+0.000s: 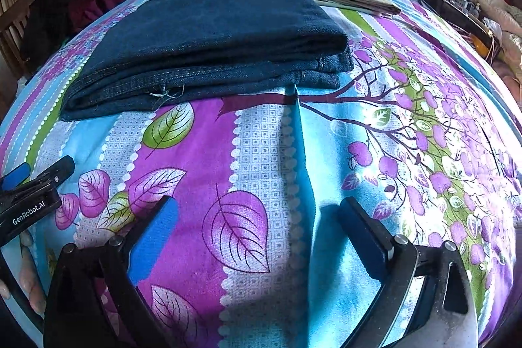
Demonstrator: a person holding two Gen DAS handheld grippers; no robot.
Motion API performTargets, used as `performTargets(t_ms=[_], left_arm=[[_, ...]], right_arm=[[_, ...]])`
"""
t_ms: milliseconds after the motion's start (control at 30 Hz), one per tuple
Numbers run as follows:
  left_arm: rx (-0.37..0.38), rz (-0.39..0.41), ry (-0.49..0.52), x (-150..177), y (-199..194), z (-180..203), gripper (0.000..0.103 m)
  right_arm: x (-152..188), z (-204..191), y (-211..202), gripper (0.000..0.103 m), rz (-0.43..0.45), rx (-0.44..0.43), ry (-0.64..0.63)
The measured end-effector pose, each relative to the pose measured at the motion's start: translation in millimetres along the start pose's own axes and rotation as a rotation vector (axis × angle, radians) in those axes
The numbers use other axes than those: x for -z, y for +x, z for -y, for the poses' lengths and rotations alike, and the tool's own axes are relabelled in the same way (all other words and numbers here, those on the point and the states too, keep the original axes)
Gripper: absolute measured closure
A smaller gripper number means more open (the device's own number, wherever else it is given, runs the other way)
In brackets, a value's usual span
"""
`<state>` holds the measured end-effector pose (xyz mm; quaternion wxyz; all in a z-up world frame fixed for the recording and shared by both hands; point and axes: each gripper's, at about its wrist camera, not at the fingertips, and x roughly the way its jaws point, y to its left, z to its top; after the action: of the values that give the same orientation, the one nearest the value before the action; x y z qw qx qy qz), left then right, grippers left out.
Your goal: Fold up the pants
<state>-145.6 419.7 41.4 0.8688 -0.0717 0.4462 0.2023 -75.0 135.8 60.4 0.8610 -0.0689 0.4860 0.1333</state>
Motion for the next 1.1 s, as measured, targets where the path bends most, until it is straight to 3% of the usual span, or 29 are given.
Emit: performTargets(t_ms=[167, 300, 1100], left_arm=[[-0.088, 0.03, 0.007, 3, 8, 14, 0.0], [-0.059, 0.027, -0.004, 6, 6, 9, 0.0], [-0.068, 0.028, 0.007, 8, 3, 11, 0.0]], right_arm=[[-7, -8, 12, 0.0, 0.001, 0.043, 0.008], [-1, -8, 11, 0.0, 0.038, 0.033, 0.011], [4, -12, 7, 0.0, 0.047, 0.031, -0.004]])
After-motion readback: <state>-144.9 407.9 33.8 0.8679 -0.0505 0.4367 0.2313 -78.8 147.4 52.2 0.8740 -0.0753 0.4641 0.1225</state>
